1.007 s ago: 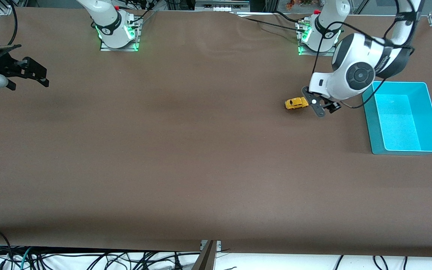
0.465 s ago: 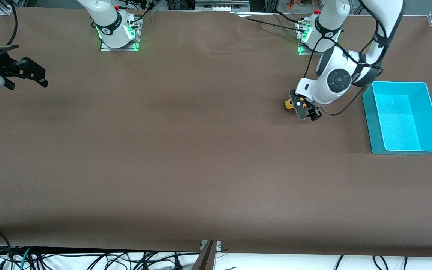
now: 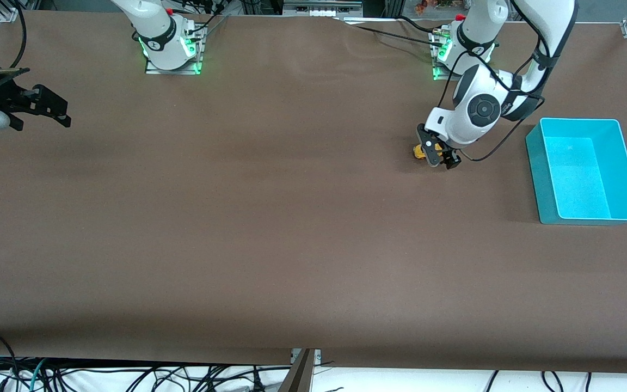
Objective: Wind and store yellow beetle car
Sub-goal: 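Close the left gripper around the yellow car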
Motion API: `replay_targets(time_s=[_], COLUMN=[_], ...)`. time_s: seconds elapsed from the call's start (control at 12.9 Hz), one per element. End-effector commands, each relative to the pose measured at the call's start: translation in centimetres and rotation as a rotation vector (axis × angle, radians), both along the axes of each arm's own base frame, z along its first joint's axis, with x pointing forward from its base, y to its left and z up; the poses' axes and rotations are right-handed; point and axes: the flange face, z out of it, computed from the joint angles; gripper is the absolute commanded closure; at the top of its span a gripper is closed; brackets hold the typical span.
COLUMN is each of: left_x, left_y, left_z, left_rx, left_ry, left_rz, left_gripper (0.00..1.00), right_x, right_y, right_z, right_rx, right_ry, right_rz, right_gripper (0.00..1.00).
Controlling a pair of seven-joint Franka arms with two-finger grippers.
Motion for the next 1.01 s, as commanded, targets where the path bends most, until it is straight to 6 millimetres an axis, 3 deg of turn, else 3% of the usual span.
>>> replay_targets(time_s=[0.0, 0.23, 0.31, 0.39, 0.46, 0.54, 0.77, 0.93], left_x=[-1.1, -1.4, -1.5, -1.5, -1.4, -1.3, -0.8, 1.0], left_y=[-0.7, -0.8, -0.9, -1.2, -1.4, -1.4, -1.0, -0.4], left_z=[-1.0, -1.4, -1.4, -1.3, -1.2, -1.2, -0.5, 2.1], left_rx=[-0.017, -0.026, -0.027, -0.028, -0.029, -0.029, -0.029, -0.004], left_ry=[-0.011, -0.026, -0.028, -0.027, -0.030, -0.030, -0.040, -0.014], left_rz=[-0.033, -0.034, -0.038, -0.044, -0.046, -0.043, -0.040, -0.023], left_gripper=[0.00, 0.03, 0.22, 0.57, 0.82, 0.92, 0.92, 0.92], right_x=[0.0, 0.0, 0.1, 0.1, 0.1, 0.1, 0.1, 0.1], right_y=[0.2, 0.2, 0.2, 0.2, 0.2, 0.3, 0.2, 0.2], right_z=[0.6, 0.5, 0.3, 0.3, 0.3, 0.3, 0.2, 0.3], right_rx=[-0.009, -0.009, -0.007, -0.007, -0.007, -0.007, -0.007, -0.007], right_ry=[0.014, 0.016, 0.019, 0.020, 0.020, 0.019, 0.022, 0.019], right_rz=[-0.010, -0.010, -0.010, -0.010, -0.012, -0.010, -0.010, -0.010], right_gripper=[0.01, 0.01, 0.01, 0.01, 0.01, 0.01, 0.01, 0.01])
